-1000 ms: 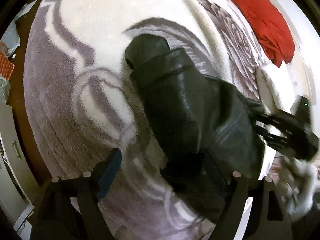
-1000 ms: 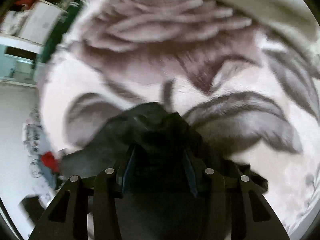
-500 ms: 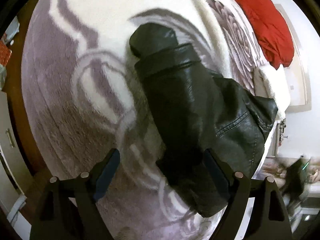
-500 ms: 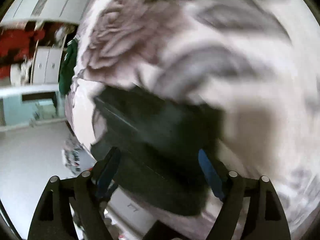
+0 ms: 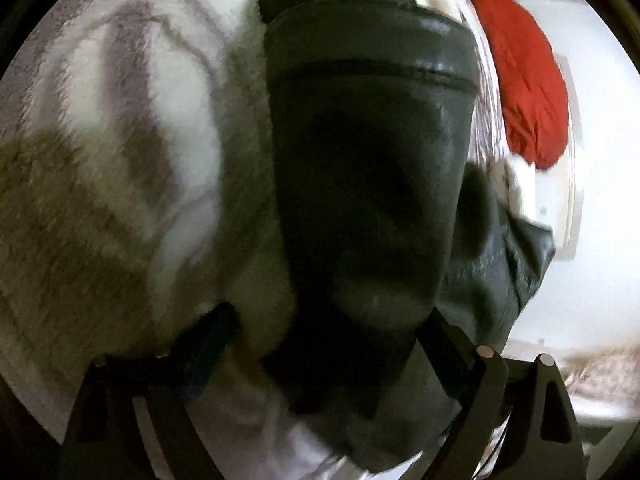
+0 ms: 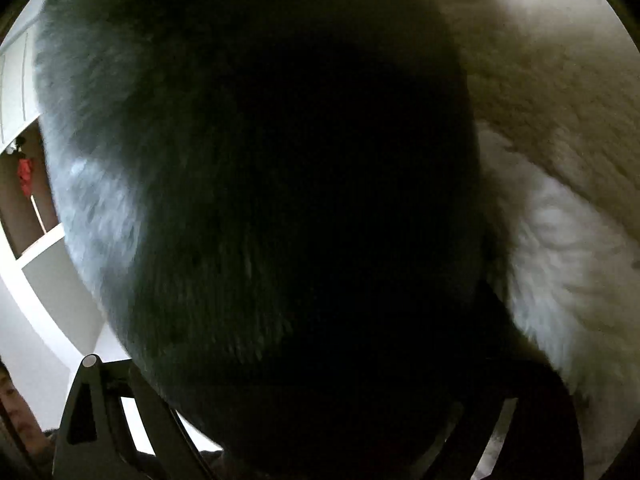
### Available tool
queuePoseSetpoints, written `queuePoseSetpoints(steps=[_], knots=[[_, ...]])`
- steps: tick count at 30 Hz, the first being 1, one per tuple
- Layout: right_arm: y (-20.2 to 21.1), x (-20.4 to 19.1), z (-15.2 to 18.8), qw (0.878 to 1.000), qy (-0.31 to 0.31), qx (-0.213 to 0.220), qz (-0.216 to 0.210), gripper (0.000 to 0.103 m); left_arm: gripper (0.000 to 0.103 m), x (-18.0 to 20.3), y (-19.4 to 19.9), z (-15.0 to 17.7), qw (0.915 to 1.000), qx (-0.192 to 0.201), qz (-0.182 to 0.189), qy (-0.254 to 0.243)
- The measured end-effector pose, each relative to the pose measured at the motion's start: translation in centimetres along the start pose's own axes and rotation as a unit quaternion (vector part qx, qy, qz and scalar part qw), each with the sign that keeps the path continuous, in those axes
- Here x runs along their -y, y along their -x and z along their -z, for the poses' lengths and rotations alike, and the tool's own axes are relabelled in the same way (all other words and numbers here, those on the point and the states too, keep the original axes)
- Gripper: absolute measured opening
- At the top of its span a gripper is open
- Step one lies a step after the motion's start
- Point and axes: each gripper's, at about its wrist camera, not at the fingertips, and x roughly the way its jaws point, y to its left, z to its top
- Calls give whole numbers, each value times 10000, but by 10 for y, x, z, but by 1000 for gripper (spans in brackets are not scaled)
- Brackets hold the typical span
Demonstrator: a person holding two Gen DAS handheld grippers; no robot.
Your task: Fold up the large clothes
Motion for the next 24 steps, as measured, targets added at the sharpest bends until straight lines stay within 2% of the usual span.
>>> queuePoseSetpoints(steps=[1, 2, 3, 4, 5, 7, 13, 17, 21, 24], knots=[[-1, -2, 0, 10000, -19, 5, 55, 96, 87, 4, 2, -1, 9999, 120, 71, -7], [-1, -4, 1, 9999, -55, 67, 105, 93, 53, 11, 4, -1, 9995, 266, 163, -87], [0, -6, 2, 9998, -76, 127, 150, 86, 30, 22, 4, -2, 9990, 269, 260, -250], [3, -9, 5, 9995, -86, 240, 205, 77, 29, 32, 5, -2, 9985, 324, 159, -414], [7, -12, 7, 9992, -142, 348, 135, 74, 23, 43, 8, -3, 9971, 400, 187, -617], [12, -22, 11, 9983, -197, 539, 99, 66, 20, 64, 14, -4, 9950, 462, 269, -845], [20, -61, 22, 9964, 92, 836, 72, 56, 19, 103, 30, -10, 9916, 530, 343, -1126], [26, -91, 19, 9950, 337, 942, 25, 54, 19, 136, 38, -14, 9874, 579, 506, -1380], [38, -115, 14, 9932, 530, 1035, 56, 53, 19, 153, 37, -17, 9852, 526, 658, -1490], [57, -100, -5, 9957, 242, 858, 244, 59, 21, 138, 8, -21, 9890, 110, 617, -1338]])
